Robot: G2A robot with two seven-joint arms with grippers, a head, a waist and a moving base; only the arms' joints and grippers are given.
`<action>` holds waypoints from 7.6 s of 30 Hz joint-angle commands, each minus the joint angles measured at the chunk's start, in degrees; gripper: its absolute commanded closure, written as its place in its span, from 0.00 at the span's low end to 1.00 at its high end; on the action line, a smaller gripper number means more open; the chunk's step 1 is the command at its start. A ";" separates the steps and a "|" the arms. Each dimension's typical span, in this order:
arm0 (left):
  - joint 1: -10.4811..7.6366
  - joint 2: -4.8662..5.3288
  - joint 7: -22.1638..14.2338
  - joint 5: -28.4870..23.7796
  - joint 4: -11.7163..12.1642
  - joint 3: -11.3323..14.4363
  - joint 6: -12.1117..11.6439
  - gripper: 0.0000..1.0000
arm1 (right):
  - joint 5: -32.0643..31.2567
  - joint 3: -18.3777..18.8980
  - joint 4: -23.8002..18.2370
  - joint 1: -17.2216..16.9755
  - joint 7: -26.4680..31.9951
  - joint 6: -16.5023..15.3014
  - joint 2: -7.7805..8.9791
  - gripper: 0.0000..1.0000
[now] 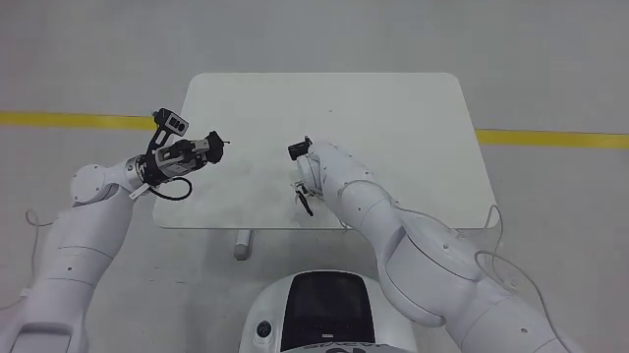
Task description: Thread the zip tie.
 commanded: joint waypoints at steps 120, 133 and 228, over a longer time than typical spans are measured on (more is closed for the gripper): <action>0.00 0.00 0.00 0.00 0.00 0.00 0.00 1.00 | 39.86 42.89 -61.12 -30.09 13.05 -31.10 27.87 1.00; 0.00 0.00 0.00 0.00 0.00 0.00 0.00 1.00 | 37.44 43.10 -70.80 -36.13 9.31 -31.10 28.84 1.00; -0.42 -9.12 26.02 8.85 -5.48 14.69 0.00 1.00 | -13.56 27.24 -84.27 -50.10 -62.18 -15.05 27.06 1.00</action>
